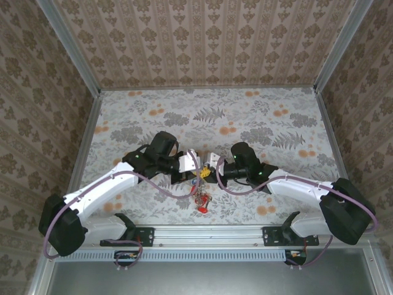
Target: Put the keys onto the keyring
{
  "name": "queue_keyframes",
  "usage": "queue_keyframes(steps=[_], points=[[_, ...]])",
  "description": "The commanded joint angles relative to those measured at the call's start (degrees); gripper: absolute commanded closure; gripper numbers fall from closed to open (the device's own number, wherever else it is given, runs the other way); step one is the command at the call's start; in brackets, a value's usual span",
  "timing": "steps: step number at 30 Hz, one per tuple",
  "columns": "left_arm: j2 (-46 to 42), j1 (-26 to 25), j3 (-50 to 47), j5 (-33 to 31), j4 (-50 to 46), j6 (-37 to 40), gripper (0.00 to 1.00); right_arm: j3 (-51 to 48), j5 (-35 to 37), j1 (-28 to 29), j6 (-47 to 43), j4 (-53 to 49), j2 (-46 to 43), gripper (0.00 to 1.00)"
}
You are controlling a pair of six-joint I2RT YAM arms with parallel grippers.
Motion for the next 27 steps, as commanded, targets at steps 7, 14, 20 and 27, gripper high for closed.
queue_keyframes(steps=[7,14,20,27], points=[[-3.3,1.7,0.6,2.4,-1.1,-4.4,0.71,-4.6,-2.2,-0.4,5.1,13.5,0.4,1.00],[-9.6,2.7,-4.5,0.1,1.4,-6.1,0.60,-5.6,-3.7,-0.6,5.0,17.5,0.7,1.00],[-7.9,2.8,-4.5,3.0,1.8,-5.5,0.61,-4.8,-4.6,-0.6,4.1,16.6,0.2,1.00],[-6.6,1.9,-3.8,3.8,3.4,-5.5,0.63,-3.9,-5.9,-0.6,4.4,16.4,0.5,1.00]])
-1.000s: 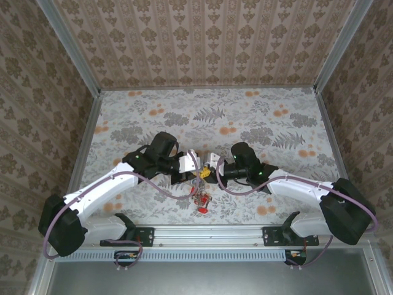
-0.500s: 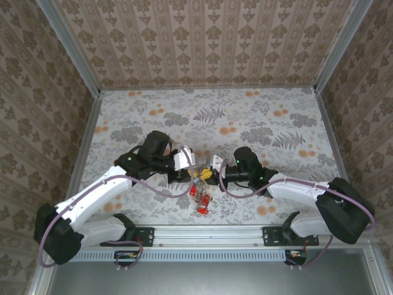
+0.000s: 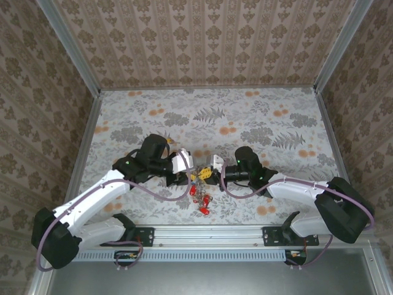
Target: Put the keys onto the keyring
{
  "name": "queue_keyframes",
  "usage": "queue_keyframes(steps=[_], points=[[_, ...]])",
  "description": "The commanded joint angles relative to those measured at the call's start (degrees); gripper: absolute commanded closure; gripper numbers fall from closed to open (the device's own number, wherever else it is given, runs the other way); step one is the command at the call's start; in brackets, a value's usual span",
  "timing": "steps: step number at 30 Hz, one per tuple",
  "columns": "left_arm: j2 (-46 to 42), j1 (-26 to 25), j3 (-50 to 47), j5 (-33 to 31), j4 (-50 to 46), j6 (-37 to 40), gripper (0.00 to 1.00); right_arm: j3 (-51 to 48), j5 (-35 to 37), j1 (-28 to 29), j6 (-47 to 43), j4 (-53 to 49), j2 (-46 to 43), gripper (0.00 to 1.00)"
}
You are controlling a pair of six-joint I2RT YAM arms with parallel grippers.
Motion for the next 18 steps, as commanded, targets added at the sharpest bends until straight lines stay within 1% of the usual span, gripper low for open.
queue_keyframes(steps=[1,5,9,13,14,18], points=[[0.6,-0.3,0.2,2.0,1.9,-0.7,0.63,1.7,-2.7,-0.2,0.2,3.3,-0.4,1.00],[1.5,-1.1,0.5,2.0,2.1,-0.9,0.64,2.0,-2.9,-0.2,0.0,3.1,-0.3,1.00],[2.2,-1.9,0.4,2.0,2.2,-0.6,0.72,2.3,-3.0,-0.2,-0.1,2.9,-0.2,1.00],[2.9,-2.3,0.5,1.7,2.1,0.0,0.73,2.4,-3.0,-0.2,0.5,3.3,-0.3,1.00],[3.1,-2.4,0.4,1.6,2.1,0.1,0.75,2.3,-3.0,-0.2,0.6,3.5,-0.3,1.00],[3.4,-2.5,0.5,1.0,1.7,1.0,0.93,2.4,-3.0,-0.2,0.5,3.1,-0.6,1.00]])
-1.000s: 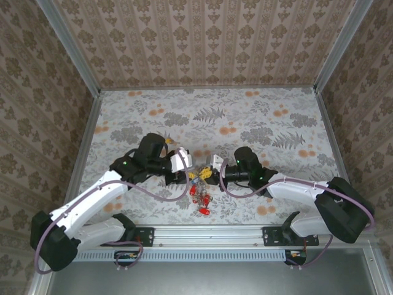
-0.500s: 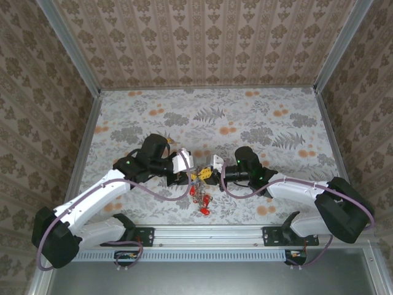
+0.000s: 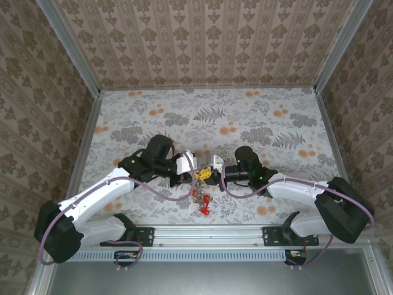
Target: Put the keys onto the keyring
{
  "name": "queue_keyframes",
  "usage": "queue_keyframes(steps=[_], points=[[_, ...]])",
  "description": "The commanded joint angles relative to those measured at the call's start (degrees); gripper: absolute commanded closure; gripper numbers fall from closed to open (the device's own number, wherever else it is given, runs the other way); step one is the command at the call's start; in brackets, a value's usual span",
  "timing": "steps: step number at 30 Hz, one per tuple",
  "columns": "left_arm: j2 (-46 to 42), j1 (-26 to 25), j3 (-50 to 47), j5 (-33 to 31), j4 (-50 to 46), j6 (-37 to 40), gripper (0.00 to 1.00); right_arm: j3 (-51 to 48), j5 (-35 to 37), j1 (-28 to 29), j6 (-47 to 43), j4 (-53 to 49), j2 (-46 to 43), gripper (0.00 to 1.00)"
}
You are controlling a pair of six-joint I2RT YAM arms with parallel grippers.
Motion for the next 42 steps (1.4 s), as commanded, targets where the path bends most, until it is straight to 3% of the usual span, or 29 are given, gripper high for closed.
queue_keyframes(steps=[1,3,11,14,17,23,42], points=[[0.4,-0.6,0.6,0.6,-0.2,0.8,0.96,2.3,-1.8,-0.2,0.5,2.9,-0.7,1.00],[0.3,-0.6,0.7,0.5,0.1,1.1,1.00,2.3,-1.8,-0.2,0.5,2.6,-0.9,1.00],[-2.0,-1.4,0.5,-0.3,0.3,3.9,1.00,3.2,-0.9,-0.2,-3.0,-3.9,-2.6,1.00],[-2.9,-1.3,1.4,-0.9,-0.7,4.4,1.00,4.6,0.7,-0.2,-8.6,-12.6,-4.5,0.83],[-2.8,-1.3,2.3,-0.9,-2.4,5.1,1.00,6.0,2.1,-0.2,-13.8,-20.2,-5.8,0.76],[-2.7,-1.3,2.2,-1.0,-1.9,4.3,1.00,9.1,3.8,-0.3,-19.4,-30.0,-5.8,0.71],[-2.0,-1.4,2.1,-0.4,-0.1,2.8,1.00,10.2,1.0,-0.2,-12.8,-23.3,-3.0,0.67]])
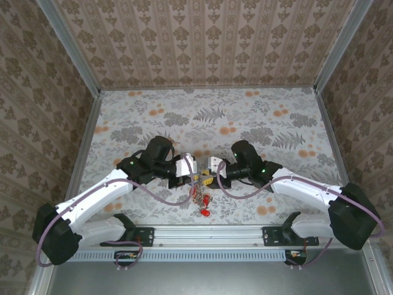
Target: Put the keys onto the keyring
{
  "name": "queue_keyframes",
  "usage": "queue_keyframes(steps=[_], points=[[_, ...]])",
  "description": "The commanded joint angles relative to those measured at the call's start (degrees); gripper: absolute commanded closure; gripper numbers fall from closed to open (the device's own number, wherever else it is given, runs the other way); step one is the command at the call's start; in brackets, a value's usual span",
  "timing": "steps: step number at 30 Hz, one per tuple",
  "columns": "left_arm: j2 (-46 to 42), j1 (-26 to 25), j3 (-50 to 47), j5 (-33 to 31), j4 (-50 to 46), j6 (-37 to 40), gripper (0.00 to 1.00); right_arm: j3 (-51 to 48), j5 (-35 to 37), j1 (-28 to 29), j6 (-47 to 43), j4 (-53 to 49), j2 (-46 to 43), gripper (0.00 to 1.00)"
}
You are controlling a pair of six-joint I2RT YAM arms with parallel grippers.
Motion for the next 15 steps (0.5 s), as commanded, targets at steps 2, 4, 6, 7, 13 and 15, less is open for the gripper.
queue_keyframes(steps=[2,4,6,7,13,15], points=[[-0.3,-0.3,1.7,1.8,2.6,-0.7,1.00,1.7,-2.3,-0.1,2.8,3.3,1.3,0.69],[-0.2,-0.3,1.7,2.0,2.9,-0.7,1.00,1.9,-2.6,-0.1,3.9,4.3,1.4,0.71],[-0.1,-0.3,1.6,2.1,2.9,-0.7,1.00,1.9,-2.8,0.0,4.9,5.3,1.5,0.73],[-0.1,-0.3,1.6,2.1,2.9,-0.8,1.00,2.0,-2.8,0.0,5.2,5.5,1.7,0.73],[-0.2,-0.3,1.6,2.6,3.4,-0.9,1.00,3.0,-2.7,0.0,4.8,4.3,3.1,0.78],[-0.1,-0.3,1.5,2.6,3.6,-1.1,1.00,3.3,-2.9,0.0,4.9,4.1,3.4,0.80]])
